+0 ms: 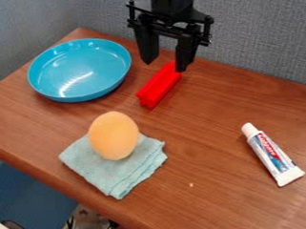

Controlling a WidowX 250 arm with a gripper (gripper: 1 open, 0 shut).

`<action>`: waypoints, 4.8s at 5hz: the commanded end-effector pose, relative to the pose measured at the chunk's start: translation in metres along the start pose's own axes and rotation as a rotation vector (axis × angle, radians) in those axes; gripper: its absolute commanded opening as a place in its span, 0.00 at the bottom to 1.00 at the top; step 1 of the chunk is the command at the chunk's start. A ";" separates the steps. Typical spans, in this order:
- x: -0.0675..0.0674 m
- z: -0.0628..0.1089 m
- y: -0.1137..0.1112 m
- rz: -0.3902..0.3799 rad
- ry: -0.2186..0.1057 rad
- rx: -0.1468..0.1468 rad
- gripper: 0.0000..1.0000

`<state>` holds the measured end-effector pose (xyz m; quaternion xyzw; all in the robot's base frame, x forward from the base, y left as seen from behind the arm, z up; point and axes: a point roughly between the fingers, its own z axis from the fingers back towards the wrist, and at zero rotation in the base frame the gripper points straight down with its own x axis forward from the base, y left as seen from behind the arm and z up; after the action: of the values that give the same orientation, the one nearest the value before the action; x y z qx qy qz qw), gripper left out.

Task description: Put the toothpaste on the blue plate

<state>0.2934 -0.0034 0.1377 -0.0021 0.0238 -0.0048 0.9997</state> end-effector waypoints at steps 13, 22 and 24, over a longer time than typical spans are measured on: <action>0.031 -0.092 -0.148 0.419 0.062 -0.075 1.00; 0.034 -0.095 -0.143 0.488 0.079 -0.058 1.00; 0.035 -0.095 -0.141 0.503 0.081 -0.054 1.00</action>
<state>0.3134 -0.1427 0.0295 -0.0088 0.0809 0.2442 0.9663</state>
